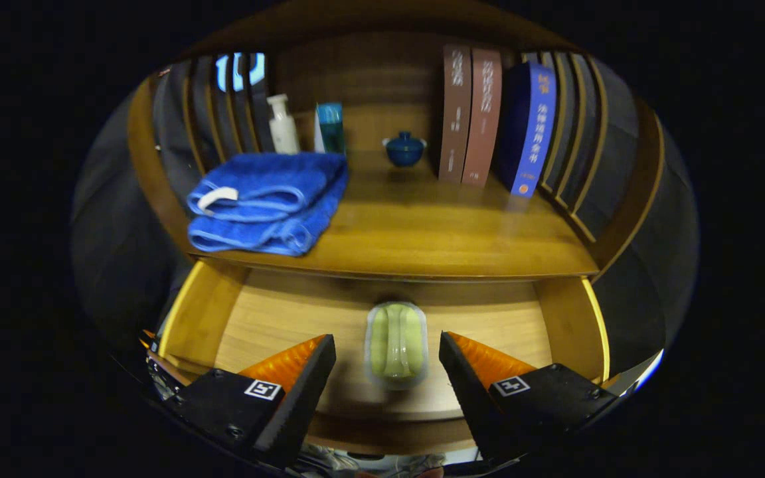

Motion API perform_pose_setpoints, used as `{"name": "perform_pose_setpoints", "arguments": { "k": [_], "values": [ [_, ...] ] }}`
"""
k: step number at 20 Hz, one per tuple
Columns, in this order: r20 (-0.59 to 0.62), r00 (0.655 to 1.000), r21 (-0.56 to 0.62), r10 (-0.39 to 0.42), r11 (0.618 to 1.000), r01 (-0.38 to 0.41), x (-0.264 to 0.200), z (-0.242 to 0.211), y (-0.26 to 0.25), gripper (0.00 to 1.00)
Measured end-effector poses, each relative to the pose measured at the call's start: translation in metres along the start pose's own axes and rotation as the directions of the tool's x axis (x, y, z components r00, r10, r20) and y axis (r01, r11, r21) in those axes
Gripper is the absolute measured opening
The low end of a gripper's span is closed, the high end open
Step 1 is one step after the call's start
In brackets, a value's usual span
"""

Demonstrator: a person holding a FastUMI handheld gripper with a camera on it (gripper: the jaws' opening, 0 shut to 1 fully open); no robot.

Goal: Pull open the drawer, take out the items inside it, and place them on the countertop above the cabinet.

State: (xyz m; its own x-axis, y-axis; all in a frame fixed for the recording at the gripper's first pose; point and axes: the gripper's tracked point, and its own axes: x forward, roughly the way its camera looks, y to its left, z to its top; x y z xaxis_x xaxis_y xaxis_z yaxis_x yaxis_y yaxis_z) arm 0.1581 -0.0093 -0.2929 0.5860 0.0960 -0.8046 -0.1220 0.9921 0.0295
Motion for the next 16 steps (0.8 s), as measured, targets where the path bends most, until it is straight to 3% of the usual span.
{"name": "perform_pose_setpoints", "arguments": {
  "k": [3, 6, 9, 12, 14, 16],
  "values": [
    [-0.068, 0.996, 0.012, -0.056, 0.998, 0.057, 0.033, -0.009, -0.009, 0.93],
    [-0.104, 0.99, -0.024, -0.099, 0.995, 0.097, 0.052, -0.013, -0.016, 0.81],
    [-0.15, 0.983, -0.002, -0.106, 0.994, 0.107, 0.062, -0.022, -0.018, 0.45],
    [-0.159, 0.983, -0.04, -0.089, 0.996, 0.084, 0.063, -0.024, -0.016, 0.24],
    [-0.157, 0.984, -0.046, -0.083, 0.996, 0.077, 0.06, -0.025, -0.014, 0.16],
    [-0.159, 0.984, -0.017, -0.082, 0.997, 0.08, 0.053, -0.027, -0.015, 0.15]
  ]
}}
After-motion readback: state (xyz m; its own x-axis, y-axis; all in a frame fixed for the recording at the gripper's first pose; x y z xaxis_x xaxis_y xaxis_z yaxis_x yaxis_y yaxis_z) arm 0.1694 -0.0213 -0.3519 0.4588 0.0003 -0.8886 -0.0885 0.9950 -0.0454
